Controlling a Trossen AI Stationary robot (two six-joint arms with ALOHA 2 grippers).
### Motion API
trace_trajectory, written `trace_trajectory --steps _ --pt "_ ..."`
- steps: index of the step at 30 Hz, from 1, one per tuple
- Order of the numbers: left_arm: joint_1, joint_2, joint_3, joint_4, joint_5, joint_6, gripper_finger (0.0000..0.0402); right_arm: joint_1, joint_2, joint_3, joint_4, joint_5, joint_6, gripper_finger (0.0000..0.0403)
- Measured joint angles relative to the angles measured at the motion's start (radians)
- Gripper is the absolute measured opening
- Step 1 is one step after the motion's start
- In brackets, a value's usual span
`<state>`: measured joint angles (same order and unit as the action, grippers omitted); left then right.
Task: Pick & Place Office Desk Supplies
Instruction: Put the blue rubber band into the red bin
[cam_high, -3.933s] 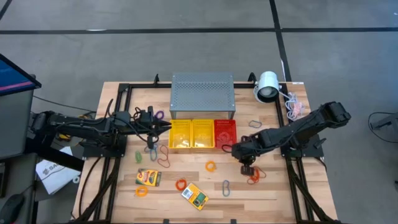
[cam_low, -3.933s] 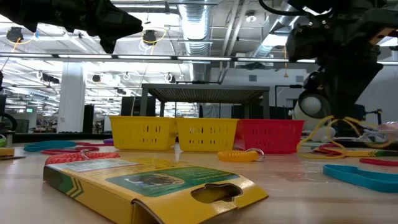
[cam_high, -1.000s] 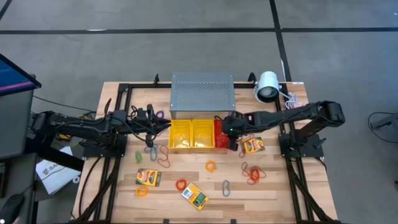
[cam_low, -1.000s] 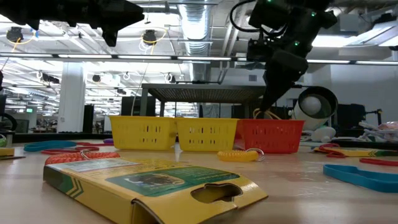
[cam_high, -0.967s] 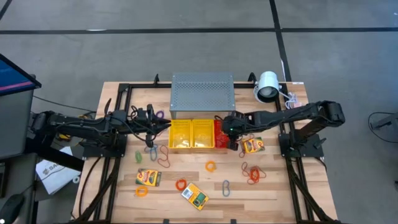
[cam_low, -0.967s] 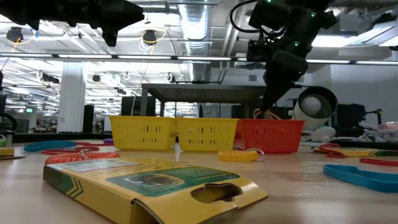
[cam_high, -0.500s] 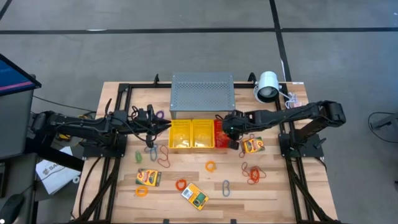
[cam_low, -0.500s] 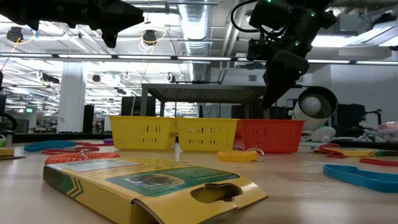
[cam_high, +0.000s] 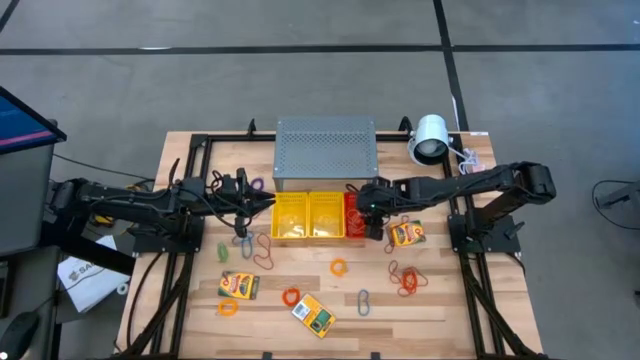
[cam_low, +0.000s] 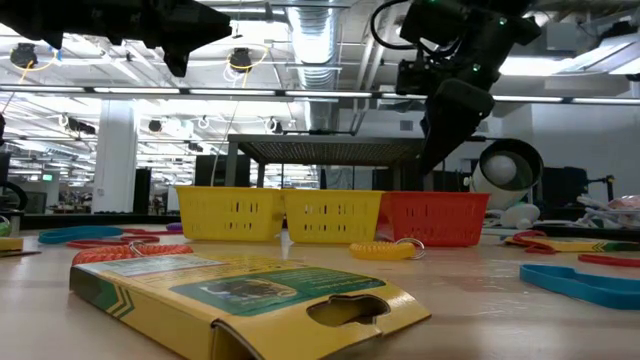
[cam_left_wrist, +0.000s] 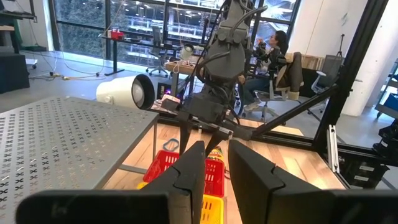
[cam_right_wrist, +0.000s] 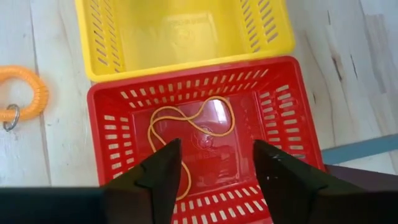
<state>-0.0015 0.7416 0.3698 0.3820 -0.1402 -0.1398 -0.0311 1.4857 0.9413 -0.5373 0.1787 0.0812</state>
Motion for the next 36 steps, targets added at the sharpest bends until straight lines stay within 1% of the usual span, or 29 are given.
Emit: trace_trajectory --steps 4,7,10,12,16,20,24,26,31,36 --pt "0.0 0.0 0.0 0.0 0.0 0.0 0.0067 0.0 0.0 0.03 0.003 0.002 -0.01 0.0196" --pt "0.0 0.0 0.0 -0.001 0.0 0.0 0.0067 0.001 -0.003 0.075 -0.04 0.003 -0.014 0.0195" --pt "0.0 0.0 0.0 -0.004 0.0 0.0 0.0067 0.001 -0.021 0.134 -0.161 0.019 -0.01 0.0191" --pt "0.0 0.0 0.0 -0.019 0.0 0.0 0.0067 0.006 -0.042 0.173 -0.263 0.07 0.016 0.0187" --pt "0.0 0.0 0.0 -0.056 0.0 -0.004 0.0067 0.019 -0.101 0.227 -0.475 0.183 0.109 0.0176" --pt "0.0 0.0 0.0 -0.06 0.0 -0.006 0.0067 0.003 -0.147 0.236 -0.631 0.21 0.226 0.0166" --pt "0.0 0.0 0.0 -0.06 0.0 -0.006 0.0067 -0.056 -0.15 0.235 -0.842 0.232 0.356 0.0157" --pt "0.0 0.0 0.0 -0.06 0.0 -0.006 0.0067 -0.089 -0.145 0.235 -0.904 0.242 0.388 0.0153" --pt "0.0 0.0 0.0 -0.06 0.0 -0.007 0.0067 -0.174 -0.144 0.226 -0.902 0.241 0.347 0.015" --pt "0.0 0.0 0.0 -0.06 0.031 -0.008 0.0067 -0.31 -0.149 0.203 -0.899 0.242 0.33 0.015"
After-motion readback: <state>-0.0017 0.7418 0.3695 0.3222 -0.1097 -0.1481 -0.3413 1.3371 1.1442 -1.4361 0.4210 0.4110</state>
